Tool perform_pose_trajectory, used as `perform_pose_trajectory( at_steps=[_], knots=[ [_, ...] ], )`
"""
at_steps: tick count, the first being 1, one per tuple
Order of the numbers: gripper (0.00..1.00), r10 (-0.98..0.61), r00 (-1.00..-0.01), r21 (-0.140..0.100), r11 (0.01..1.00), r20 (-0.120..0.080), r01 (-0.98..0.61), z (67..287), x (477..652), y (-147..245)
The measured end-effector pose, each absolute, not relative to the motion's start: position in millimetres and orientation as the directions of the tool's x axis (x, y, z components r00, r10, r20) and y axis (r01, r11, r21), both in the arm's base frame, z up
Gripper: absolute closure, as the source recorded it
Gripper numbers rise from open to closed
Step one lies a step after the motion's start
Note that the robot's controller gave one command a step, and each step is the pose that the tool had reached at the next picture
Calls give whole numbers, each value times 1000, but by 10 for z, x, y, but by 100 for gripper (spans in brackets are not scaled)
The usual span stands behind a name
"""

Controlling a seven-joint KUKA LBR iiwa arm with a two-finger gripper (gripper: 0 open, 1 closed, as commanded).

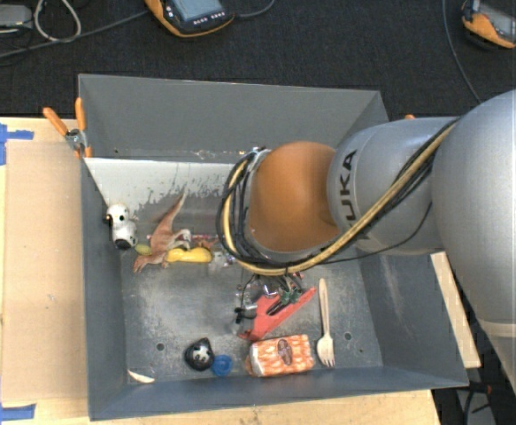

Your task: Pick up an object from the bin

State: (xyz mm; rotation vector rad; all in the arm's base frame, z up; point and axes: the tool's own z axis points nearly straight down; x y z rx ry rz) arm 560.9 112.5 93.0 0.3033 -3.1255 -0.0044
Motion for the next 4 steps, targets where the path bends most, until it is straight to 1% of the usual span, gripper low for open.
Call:
perform_pose_trajectory(
  at_steps=[1, 2, 3, 4],
  knots=[
    [0, -65, -998, 3, 998, 0, -65, 1082, 5517, 931],
    [0, -76, -997, 4, 997, 2, -76, 1053, 5362, 558],
    [0, -325, -946, 6, 946, -2, -325, 1082, 5378, 174],
    [0, -274, -962, 6, 962, -3, -274, 714, 5609, -205]
  ],
)
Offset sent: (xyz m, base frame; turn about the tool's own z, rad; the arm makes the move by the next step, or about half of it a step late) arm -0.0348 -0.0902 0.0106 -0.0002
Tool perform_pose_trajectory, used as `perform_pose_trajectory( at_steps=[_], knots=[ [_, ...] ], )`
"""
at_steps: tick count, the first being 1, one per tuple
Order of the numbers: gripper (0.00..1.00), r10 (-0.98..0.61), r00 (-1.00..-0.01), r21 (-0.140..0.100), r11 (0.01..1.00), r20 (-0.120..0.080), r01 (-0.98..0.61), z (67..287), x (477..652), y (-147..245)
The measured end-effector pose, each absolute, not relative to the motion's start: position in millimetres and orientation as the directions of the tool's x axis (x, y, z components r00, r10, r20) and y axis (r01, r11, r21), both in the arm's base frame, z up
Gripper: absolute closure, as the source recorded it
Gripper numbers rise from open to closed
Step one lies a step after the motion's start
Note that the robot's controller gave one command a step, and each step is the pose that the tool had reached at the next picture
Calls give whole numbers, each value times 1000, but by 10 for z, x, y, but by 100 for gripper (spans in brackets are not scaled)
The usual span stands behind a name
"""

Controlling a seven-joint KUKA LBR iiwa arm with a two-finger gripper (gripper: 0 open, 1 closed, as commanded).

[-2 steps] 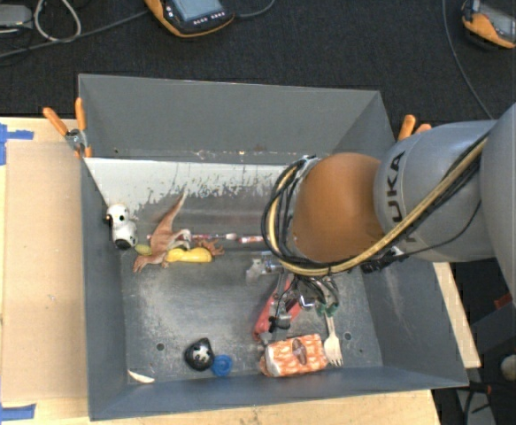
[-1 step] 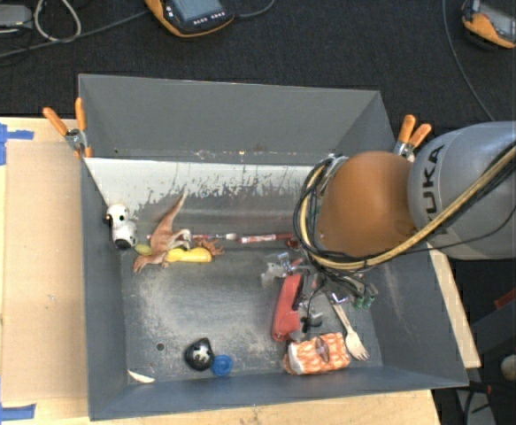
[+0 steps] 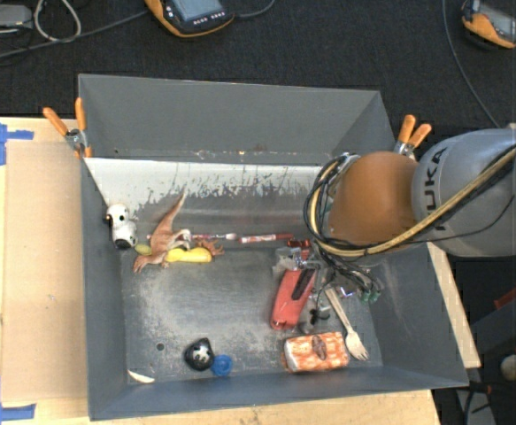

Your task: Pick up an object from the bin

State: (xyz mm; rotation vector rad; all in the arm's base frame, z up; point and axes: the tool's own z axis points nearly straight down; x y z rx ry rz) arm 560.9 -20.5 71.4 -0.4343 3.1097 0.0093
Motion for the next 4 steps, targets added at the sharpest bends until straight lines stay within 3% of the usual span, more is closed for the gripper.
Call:
perform_pose_trajectory(
  at_steps=[1, 3, 4],
  knots=[
    [100, -739, -673, 4, 673, -7, -739, 744, 5655, -281],
    [100, -737, -676, 5, 676, -6, -737, 741, 5653, -289],
    [100, -738, -674, 12, 674, -4, -738, 1285, 5545, -337]
  ],
)
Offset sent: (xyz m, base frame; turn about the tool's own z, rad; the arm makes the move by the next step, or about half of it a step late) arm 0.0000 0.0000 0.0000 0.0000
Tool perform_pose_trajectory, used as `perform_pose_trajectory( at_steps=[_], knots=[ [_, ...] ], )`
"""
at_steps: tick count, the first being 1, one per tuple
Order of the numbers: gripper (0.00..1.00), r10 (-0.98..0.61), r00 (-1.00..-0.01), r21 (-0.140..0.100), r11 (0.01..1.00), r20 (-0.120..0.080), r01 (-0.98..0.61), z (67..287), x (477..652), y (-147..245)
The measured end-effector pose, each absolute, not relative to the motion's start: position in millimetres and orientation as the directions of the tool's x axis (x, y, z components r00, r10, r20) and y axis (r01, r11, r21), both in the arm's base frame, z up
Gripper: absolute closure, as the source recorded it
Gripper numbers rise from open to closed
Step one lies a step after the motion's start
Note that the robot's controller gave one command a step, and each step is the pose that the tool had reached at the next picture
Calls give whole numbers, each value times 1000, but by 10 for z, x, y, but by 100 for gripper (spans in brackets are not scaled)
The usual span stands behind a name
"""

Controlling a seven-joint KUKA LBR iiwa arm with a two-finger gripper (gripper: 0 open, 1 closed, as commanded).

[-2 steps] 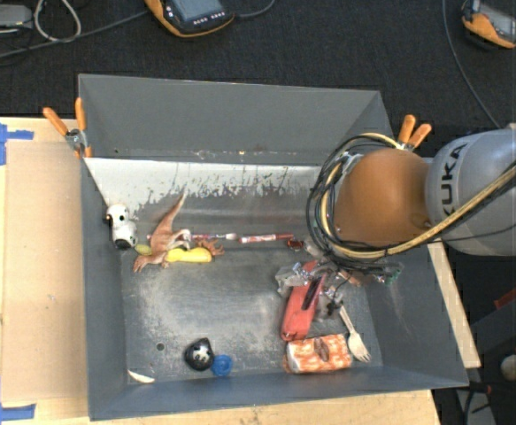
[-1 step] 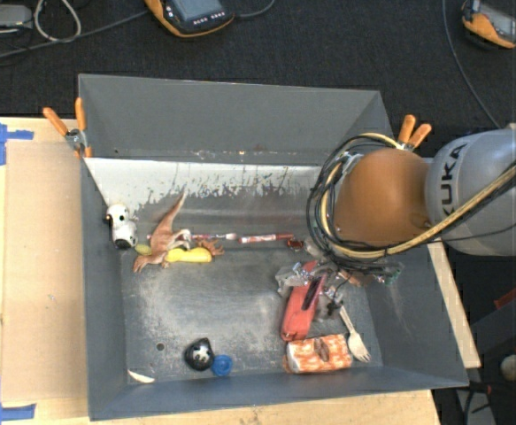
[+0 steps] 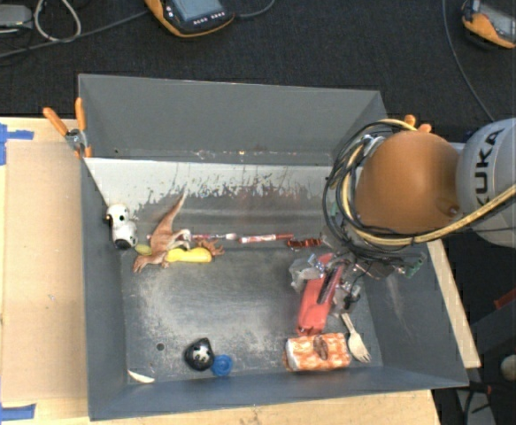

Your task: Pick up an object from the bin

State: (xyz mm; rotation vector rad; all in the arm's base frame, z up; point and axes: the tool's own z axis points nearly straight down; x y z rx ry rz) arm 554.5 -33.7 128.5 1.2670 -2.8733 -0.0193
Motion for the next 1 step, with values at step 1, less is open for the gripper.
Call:
perform_pose_trajectory(
  at_steps=[1],
  knots=[
    [100, -883, -469, 3, 469, -10, -883, 1213, 5697, -437]
  ],
)
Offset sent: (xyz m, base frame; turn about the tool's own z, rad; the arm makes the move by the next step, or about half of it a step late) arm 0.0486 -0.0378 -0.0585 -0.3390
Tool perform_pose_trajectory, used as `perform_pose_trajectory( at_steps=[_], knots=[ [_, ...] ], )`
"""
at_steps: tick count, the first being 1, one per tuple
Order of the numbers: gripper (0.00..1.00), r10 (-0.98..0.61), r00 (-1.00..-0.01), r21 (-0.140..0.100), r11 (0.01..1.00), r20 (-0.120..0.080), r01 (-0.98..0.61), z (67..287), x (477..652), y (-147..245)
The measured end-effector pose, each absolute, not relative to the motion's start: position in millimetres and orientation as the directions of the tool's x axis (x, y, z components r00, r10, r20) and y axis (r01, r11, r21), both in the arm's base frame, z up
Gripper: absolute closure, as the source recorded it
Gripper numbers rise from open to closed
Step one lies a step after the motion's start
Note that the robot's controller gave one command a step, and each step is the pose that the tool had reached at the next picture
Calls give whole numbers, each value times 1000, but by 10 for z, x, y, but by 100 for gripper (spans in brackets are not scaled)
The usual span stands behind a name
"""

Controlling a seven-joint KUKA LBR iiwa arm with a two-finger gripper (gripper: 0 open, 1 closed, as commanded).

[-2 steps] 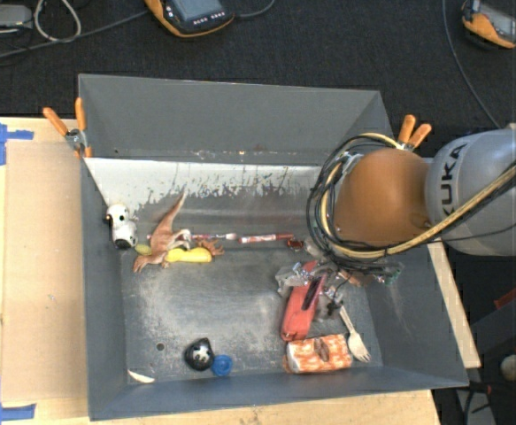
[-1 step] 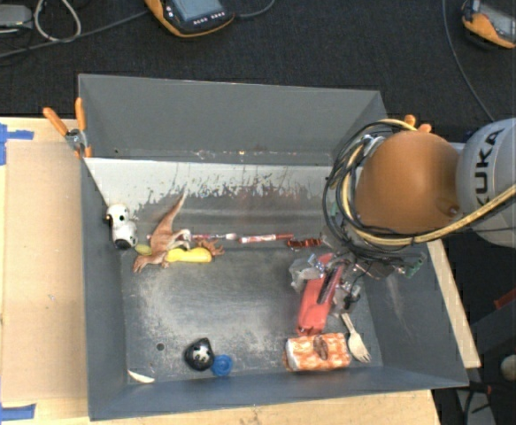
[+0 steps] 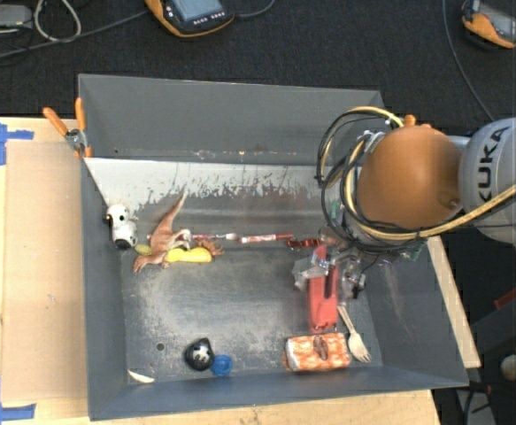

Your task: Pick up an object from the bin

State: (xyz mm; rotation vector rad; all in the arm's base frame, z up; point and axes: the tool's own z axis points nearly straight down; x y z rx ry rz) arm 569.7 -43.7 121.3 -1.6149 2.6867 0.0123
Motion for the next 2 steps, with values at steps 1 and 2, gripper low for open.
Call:
perform_pose_trajectory(
  at_steps=[1, 2],
  knots=[
    [100, -937, -349, 7, 349, -11, -937, 845, 5913, -615],
    [100, -930, -368, 16, 367, -9, -930, 1320, 5886, -589]
  ],
)
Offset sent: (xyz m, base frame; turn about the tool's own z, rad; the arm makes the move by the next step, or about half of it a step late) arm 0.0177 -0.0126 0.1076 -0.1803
